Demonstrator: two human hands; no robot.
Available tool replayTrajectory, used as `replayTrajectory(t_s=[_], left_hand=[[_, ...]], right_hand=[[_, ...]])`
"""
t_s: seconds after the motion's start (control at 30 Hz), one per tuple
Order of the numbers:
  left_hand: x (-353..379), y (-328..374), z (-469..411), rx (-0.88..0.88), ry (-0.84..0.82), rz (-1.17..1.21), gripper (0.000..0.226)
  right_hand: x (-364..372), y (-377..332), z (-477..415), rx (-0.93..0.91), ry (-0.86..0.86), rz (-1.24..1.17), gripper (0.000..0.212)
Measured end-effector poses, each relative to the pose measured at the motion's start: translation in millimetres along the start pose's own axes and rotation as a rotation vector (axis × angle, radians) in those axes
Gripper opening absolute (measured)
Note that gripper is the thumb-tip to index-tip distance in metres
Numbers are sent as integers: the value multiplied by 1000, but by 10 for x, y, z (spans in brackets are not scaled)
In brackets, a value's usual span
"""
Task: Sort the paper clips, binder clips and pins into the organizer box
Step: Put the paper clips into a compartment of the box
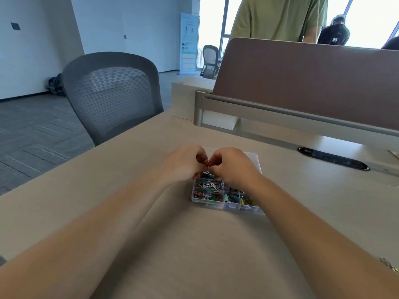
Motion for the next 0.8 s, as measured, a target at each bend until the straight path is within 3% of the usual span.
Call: replayTrajectory(t_s=[0.4,0.8], left_hand=[[53,2,-7,27,-71,-101,16],[7,27,20,67,-23,-153,20]], right_hand=[[4,0,20,-38,-18,76,18],[10,0,37,-51,-36,122,21]])
Point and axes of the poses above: each hand's wrist, its own z-axis away from the middle knuckle, its own x-axis out of the palm, y = z × x, the point moved 7 cm from there along -z, towards the middle knuckle, and after that the axes turned 6 degrees about x, right-handed, at the moved point
